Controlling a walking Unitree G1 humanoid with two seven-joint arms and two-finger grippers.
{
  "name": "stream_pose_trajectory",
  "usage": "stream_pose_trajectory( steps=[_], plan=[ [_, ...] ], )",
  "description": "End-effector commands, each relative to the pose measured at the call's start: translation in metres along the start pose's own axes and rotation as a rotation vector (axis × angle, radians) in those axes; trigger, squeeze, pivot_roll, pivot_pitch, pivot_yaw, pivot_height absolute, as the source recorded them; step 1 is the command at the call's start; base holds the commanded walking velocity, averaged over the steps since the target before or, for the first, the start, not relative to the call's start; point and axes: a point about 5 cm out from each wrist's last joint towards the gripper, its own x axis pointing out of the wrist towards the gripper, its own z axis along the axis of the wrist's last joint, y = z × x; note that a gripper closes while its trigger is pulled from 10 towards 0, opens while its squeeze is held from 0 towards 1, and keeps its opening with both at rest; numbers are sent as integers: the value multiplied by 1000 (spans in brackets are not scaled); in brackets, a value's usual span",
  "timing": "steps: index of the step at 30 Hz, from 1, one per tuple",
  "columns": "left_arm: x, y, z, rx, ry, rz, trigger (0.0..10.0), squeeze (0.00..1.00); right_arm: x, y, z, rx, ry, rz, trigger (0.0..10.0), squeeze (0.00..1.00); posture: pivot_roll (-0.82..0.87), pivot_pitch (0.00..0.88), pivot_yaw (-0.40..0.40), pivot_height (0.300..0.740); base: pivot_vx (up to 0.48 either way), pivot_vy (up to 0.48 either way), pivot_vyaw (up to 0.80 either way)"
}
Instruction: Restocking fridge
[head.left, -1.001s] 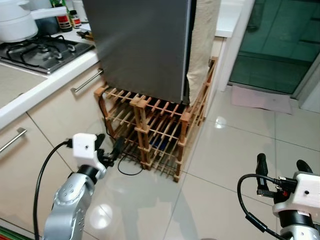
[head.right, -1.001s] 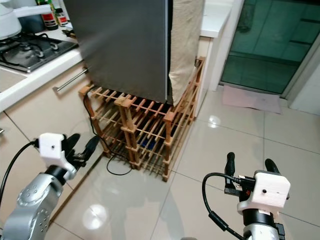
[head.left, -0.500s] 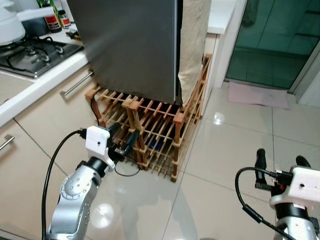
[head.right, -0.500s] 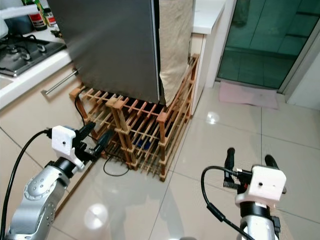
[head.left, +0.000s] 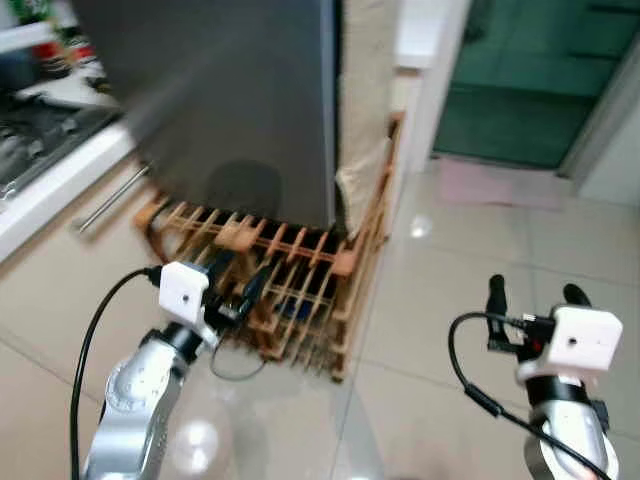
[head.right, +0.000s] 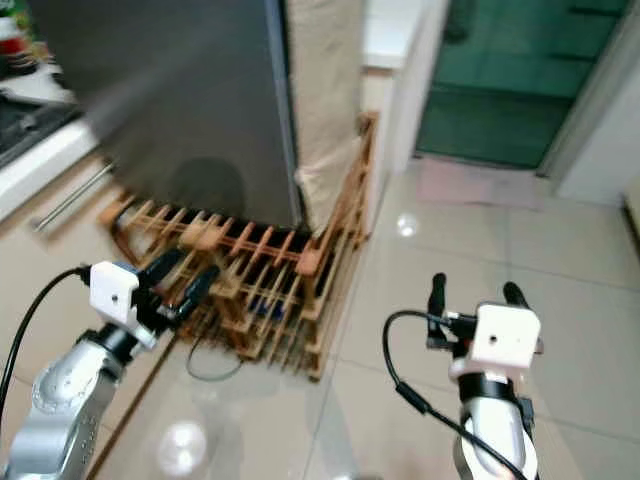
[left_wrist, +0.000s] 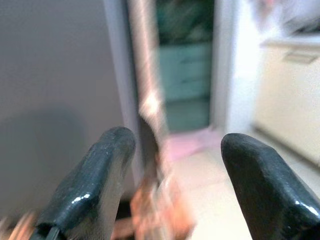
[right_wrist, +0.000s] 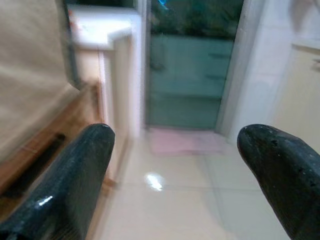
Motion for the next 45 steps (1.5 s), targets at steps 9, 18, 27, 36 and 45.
stream_pose_trajectory(
  steps=[9, 18, 27, 36, 45],
  plan=[
    [-7, 16, 15, 63, 26, 71, 10000, 0, 7, 12, 5, 22, -32, 36, 10000, 0, -186, 0, 73, 740, 127, 0, 0],
    [3, 14, 28, 75, 26, 89, 10000, 0, 13, 12, 5, 19, -37, 39, 10000, 0, -187, 0, 72, 740, 0, -373, 0],
    [9, 12, 29, 86, 63, 108, 10000, 0, 15, 14, 5, 20, -38, 46, 10000, 0, -186, 0, 75, 740, 0, -479, 0],
    [20, 23, 28, 60, 88, 174, 10000, 0, 14, 17, 5, 22, -41, 58, 10000, 0, -190, 0, 80, 740, 0, -104, 0],
    [17, 29, 16, -34, 153, 302, 10000, 0, 14, 18, 7, 4, -57, 69, 10000, 0, -190, 0, 79, 740, 0, 0, 0]
  ],
)
